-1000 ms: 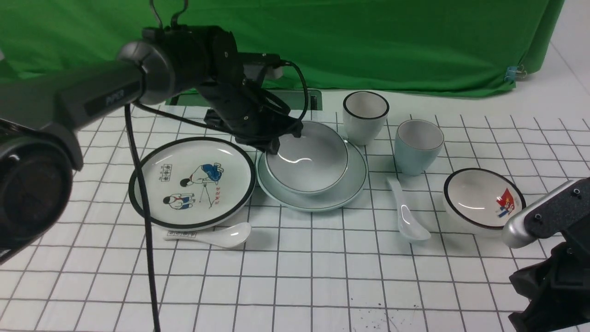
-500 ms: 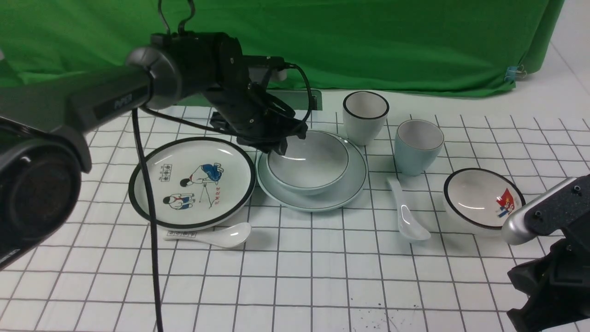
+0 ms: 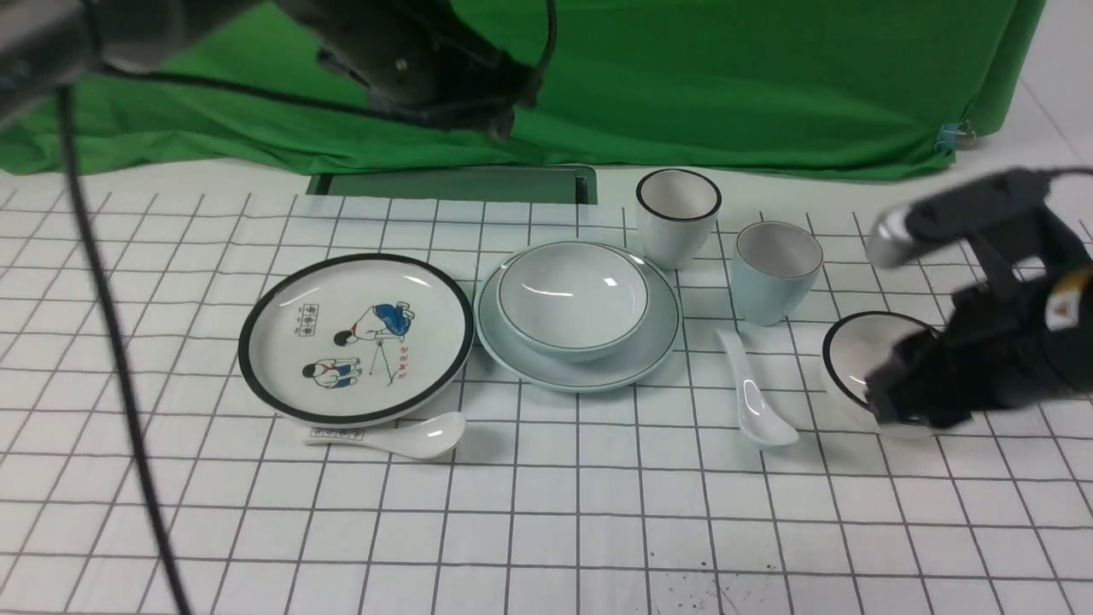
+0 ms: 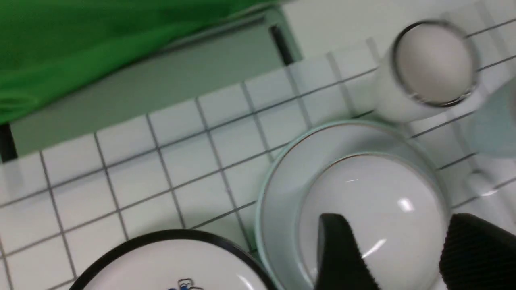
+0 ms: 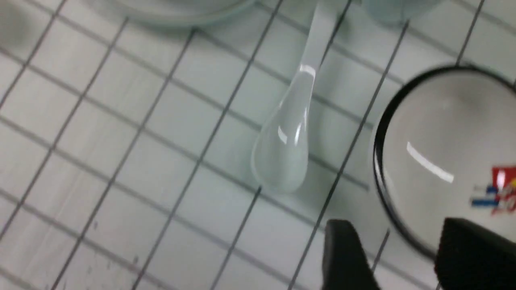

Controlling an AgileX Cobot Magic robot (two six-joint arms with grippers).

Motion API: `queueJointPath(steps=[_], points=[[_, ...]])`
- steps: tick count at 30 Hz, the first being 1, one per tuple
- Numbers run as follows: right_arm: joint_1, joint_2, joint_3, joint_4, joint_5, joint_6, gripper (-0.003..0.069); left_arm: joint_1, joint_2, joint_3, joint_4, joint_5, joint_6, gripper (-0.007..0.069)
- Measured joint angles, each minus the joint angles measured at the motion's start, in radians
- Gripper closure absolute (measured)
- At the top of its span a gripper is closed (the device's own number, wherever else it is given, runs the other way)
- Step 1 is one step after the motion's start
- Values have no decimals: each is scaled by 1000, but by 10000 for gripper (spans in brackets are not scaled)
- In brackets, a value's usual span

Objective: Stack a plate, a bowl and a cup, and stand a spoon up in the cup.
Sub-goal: Use the right arm to grab a blue teacup

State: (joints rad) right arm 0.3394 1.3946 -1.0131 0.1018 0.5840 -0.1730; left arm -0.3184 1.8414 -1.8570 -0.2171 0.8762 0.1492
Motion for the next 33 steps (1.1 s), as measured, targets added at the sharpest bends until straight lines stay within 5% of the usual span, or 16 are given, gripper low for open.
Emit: queueJointPath(steps=[6, 8, 13, 24, 33], points=[[-88, 323, -398, 2, 70, -8, 230, -1, -286, 258, -156, -45, 131, 624], [-106, 420, -517, 2, 103, 4, 227, -1, -389, 390, -158, -101, 145, 654], [-120, 602, -726, 1, 162, 37, 234, -1, -573, 638, -106, -203, 148, 666], [-121, 798, -867, 0, 282, 8, 565, -1, -958, 1138, 73, -255, 141, 664], [-71, 740, -1007, 36, 472, -34, 568, -1, -1100, 1320, 112, -454, 109, 662]])
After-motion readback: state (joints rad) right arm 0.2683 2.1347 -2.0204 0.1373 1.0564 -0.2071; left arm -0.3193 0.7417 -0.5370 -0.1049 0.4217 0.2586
